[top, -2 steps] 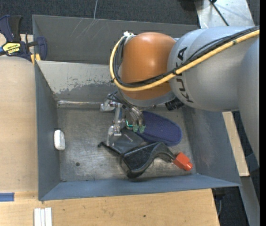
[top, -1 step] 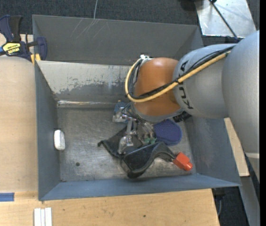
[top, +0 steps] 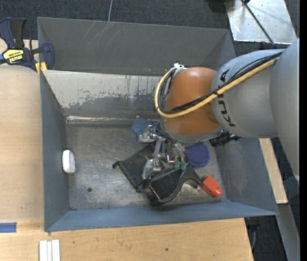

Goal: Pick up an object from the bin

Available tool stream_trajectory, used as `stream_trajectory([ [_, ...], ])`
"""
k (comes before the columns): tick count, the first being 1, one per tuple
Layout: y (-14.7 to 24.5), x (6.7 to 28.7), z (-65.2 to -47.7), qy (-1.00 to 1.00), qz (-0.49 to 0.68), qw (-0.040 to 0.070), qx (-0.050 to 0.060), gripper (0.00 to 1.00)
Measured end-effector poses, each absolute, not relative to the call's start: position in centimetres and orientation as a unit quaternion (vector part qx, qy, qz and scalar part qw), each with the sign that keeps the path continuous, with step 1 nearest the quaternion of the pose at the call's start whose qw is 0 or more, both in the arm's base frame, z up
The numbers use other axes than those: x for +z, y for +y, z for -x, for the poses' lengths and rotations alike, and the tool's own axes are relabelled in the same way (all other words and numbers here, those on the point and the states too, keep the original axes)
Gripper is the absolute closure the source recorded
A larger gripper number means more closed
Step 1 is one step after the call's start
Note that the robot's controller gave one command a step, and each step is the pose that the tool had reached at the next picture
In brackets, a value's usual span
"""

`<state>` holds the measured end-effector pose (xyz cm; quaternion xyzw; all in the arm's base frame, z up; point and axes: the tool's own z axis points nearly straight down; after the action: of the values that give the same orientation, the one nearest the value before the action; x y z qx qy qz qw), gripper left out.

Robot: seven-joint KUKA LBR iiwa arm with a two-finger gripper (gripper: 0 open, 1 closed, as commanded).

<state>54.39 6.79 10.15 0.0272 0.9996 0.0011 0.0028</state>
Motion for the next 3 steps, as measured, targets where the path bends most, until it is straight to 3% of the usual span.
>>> stream_trajectory([
  [1,6.4,10.1,-52.9,0.981,-0.194,0.003,0.001,0.0],
  [2,6.4,7.7,-51.8,0.967,-0.255,0.011,0.006,0.0],
  [3,6.5,8.0,-52.2,0.967,-0.253,0.006,0.003,0.0],
])
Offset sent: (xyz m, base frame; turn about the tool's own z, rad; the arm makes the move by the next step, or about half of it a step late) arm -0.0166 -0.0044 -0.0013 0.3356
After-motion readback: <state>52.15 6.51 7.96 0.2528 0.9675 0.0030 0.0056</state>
